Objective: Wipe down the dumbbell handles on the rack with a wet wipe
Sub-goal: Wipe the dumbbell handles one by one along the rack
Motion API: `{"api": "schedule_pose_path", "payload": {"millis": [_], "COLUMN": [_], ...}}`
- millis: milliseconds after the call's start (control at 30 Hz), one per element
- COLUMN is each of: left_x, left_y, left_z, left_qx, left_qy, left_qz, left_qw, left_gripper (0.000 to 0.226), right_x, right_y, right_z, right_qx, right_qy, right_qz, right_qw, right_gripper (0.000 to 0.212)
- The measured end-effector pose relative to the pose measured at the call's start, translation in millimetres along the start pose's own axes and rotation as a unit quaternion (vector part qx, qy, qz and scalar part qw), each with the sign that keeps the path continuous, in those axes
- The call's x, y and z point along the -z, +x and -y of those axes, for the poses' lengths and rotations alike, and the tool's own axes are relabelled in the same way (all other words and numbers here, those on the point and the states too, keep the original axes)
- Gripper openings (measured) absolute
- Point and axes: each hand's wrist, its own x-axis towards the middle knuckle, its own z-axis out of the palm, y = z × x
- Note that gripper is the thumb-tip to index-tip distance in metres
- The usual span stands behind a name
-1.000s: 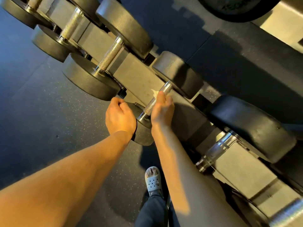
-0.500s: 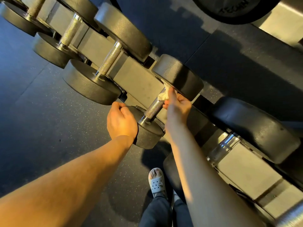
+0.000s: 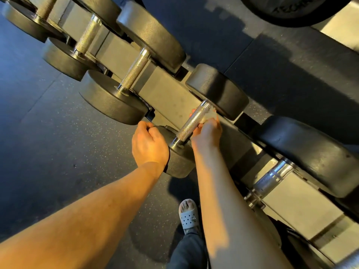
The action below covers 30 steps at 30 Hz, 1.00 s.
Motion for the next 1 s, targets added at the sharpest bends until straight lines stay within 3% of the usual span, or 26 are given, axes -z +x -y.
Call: {"api": "schedule_pose_path", "payload": {"millis": [100, 133, 233, 333, 400, 500, 567, 633, 700, 800, 833, 900, 967, 1000], "left_x": [-0.2, 0.0, -0.1, -0.7, -1.0, 0.1, 1.2, 1.8, 1.6, 2.4, 3.0, 5.9, 9.0, 12.1], "left_y": [0.2, 0.1, -1.0, -2.0, -2.3, -0.6, -0.1, 0.2, 0.3, 2.5, 3.6, 4.1, 4.1, 5.0], "left_z": [-0.6, -1.0, -1.0, -1.8, -2.2, -2.2, -1.5, -0.9, -0.8, 0.2, 1.2, -1.0, -5.9, -6.9], "left_qx": [0.001, 0.004, 0.011, 0.009, 0.011, 0.015, 0.013, 0.007, 0.003, -0.004, -0.005, 0.007, 0.021, 0.016], "left_qy": [-0.001, -0.001, 0.001, -0.001, -0.004, -0.012, -0.015, -0.017, -0.022, -0.025, -0.025, -0.021, -0.02, -0.02], "left_qz": [0.0, -0.002, -0.006, -0.008, -0.008, 0.0, 0.004, 0.004, 0.007, 0.013, 0.017, 0.039, 0.06, 0.077], "left_qw": [1.0, 1.0, 1.0, 1.0, 1.0, 1.0, 1.0, 1.0, 1.0, 1.0, 1.0, 0.999, 0.998, 0.997], "left_gripper": [0.017, 0.017, 0.017, 0.017, 0.017, 0.016, 0.016, 0.015, 0.015, 0.023, 0.025, 0.026, 0.027, 0.027], "right_x": [-2.2, -6.9, -17.8, -24.1, -28.1, -20.1, -10.6, -2.2, 1.1, -3.5, -4.3, -2.3, 6.2, 11.1], "right_y": [8.7, 11.9, -3.1, -14.6, -10.1, -4.0, -3.6, -4.1, -2.8, -5.4, -5.0, -5.6, -17.3, -24.8], "right_z": [22.9, 27.5, 21.1, -1.7, -9.8, -15.2, -15.1, -13.5, -9.8, -2.6, -0.2, 3.3, 1.5, -0.2], "right_qx": [-0.169, -0.181, -0.114, 0.057, 0.097, 0.115, 0.075, 0.023, -0.005, -0.038, -0.032, 0.053, 0.173, 0.215], "right_qy": [0.11, 0.117, 0.102, 0.037, -0.021, -0.012, 0.03, 0.059, 0.073, 0.088, 0.064, -0.142, -0.398, -0.45], "right_qz": [0.041, 0.039, 0.012, -0.002, -0.02, 0.019, 0.078, 0.116, 0.12, 0.065, 0.033, -0.024, -0.053, -0.054], "right_qw": [0.979, 0.976, 0.988, 0.998, 0.995, 0.993, 0.994, 0.991, 0.99, 0.993, 0.997, 0.988, 0.899, 0.865], "right_gripper": [0.044, 0.047, 0.04, 0.011, 0.013, 0.028, 0.021, 0.031, 0.042, 0.035, 0.033, 0.029, 0.036, 0.04]}}
